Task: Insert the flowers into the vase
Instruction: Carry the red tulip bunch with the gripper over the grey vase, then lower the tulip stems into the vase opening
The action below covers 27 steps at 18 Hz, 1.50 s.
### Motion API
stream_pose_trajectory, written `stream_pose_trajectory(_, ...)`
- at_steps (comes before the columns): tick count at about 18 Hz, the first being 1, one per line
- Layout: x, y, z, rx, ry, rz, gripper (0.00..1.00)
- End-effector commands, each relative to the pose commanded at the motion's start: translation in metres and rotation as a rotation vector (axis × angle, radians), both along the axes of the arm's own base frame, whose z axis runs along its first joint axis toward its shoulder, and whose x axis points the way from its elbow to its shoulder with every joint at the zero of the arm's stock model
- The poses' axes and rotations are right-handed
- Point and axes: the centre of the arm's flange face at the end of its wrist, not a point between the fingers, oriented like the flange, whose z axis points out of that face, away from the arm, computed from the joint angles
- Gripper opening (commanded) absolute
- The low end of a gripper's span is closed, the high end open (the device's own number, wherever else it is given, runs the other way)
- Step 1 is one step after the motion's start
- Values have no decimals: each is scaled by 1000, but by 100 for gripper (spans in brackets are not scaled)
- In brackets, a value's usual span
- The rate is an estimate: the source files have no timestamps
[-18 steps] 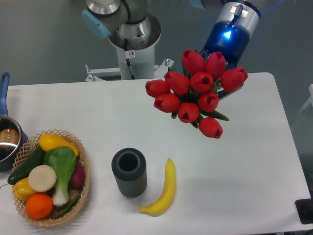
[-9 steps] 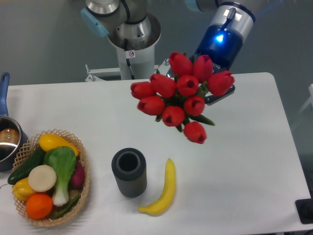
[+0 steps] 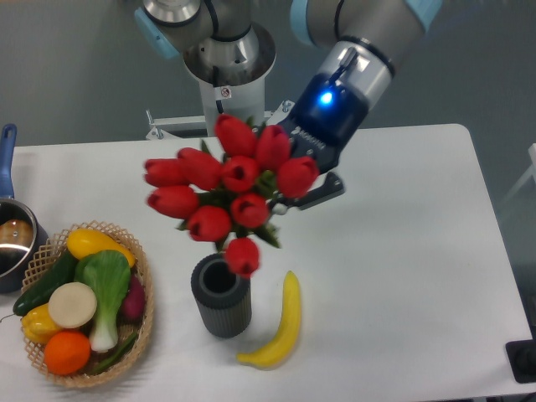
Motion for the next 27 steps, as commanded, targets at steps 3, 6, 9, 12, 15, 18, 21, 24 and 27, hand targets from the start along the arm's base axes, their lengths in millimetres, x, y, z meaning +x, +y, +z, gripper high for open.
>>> stream_pose_trajectory(3, -7, 5, -18, 9, 10, -17, 22)
stream_pose_trajectory(6, -10, 8, -27, 80, -17, -65, 22)
stream_pose_trajectory(9, -11, 7, -43, 102, -28, -82, 22)
stream_pose_trajectory(12, -18, 12, -62, 172, -64, -126, 22)
stream_pose_trajectory(15, -19, 13, -88, 201, -73, -144, 22)
stream_pose_trajectory(18, -17, 12, -99, 200, -75, -144, 22)
stream_pose_trajectory(21, -15, 11, -109, 193, -91, -143, 22)
stream_pose_trajectory(24, -15, 9, -115, 188, -100, -139, 22)
stream_pose_trajectory(27, -14, 7, -123, 182, -117, -136, 22)
